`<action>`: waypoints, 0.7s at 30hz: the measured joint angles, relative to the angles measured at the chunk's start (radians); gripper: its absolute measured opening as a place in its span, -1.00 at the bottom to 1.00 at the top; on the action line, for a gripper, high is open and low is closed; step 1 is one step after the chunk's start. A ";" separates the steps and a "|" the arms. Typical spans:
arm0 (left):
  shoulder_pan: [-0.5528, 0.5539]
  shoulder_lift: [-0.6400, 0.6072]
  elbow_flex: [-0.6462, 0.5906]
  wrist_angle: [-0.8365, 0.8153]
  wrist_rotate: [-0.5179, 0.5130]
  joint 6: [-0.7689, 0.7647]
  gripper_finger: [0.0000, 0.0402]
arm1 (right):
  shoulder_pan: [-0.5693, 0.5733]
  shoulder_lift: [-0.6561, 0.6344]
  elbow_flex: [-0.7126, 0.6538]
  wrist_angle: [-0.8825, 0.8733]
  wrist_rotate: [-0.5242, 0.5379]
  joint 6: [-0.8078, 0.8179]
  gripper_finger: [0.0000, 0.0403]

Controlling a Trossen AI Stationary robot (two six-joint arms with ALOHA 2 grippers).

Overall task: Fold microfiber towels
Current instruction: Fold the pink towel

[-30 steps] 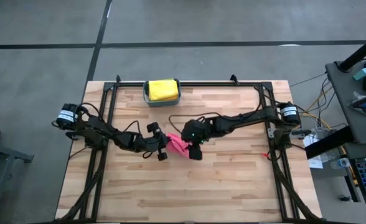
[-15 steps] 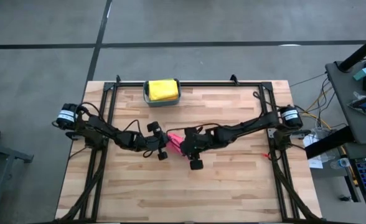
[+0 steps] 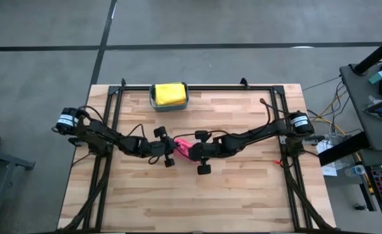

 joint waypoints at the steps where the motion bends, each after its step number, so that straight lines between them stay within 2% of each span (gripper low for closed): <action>1: 0.000 -0.013 0.000 0.003 0.003 0.010 -0.99 | -0.001 -0.006 0.000 -0.016 0.018 0.007 -0.93; 4: 0.000 -0.052 0.000 0.001 0.011 0.044 -0.99 | -0.003 -0.016 0.000 -0.059 0.057 0.013 -0.95; 13: 0.020 -0.110 -0.003 -0.001 0.008 0.107 -0.99 | -0.005 -0.057 -0.015 -0.077 0.058 0.034 -0.96; 21: 0.050 -0.120 -0.004 -0.024 -0.071 0.129 -0.99 | -0.031 -0.185 -0.120 -0.023 0.056 0.075 -0.96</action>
